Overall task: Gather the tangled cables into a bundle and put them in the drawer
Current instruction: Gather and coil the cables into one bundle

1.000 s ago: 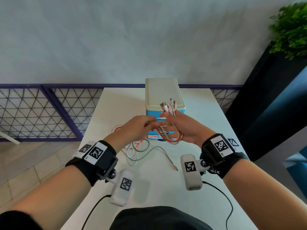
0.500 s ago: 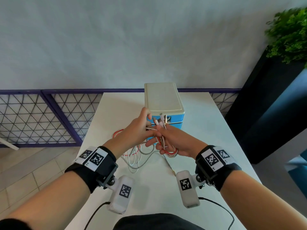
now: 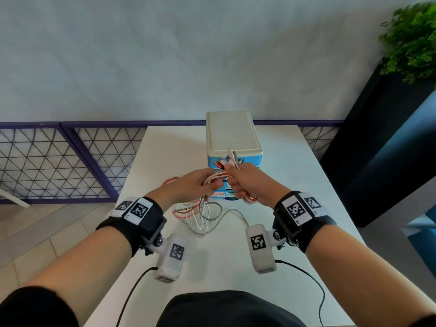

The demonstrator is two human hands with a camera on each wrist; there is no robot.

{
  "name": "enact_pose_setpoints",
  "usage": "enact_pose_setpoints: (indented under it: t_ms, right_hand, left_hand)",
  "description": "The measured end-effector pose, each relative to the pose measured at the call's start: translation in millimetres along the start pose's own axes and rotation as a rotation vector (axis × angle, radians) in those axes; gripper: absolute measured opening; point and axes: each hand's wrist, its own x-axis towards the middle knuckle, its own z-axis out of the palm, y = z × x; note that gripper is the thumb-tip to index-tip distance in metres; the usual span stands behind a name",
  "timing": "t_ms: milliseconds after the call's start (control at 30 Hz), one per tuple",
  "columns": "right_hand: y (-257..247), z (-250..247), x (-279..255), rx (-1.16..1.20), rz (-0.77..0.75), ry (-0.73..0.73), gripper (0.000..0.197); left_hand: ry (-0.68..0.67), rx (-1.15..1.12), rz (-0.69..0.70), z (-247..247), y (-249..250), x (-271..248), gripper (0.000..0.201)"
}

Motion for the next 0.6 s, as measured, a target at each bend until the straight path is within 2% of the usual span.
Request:
enact_pose_setpoints:
  t_ms: [100,300,367,467,600]
  right_hand:
    - [1,6,0,0.07,0.026,0.09,0.035]
    - [-1,15,-2,0.188,0.017,0.167,0.036]
    - [-3,14,-3,0.22,-0.006,0.191,0.035]
    - [-9,10,-4,0.257,-0.04,0.222,0.034]
    - [-11,9,-5,0.301,-0.069,0.28,0.032]
  left_hand:
    - [0.018,0.098,0.011,9,-15,-1,0.02]
    - [0.145,0.159,0.064,15,-28,3,0.02]
    - [0.167,0.235,0.035,15,-25,5,0.018]
    - [0.208,0.383,-0.098,13,-22,5,0.035]
    - [0.205,0.414,-0.116,12,-25,6,0.047]
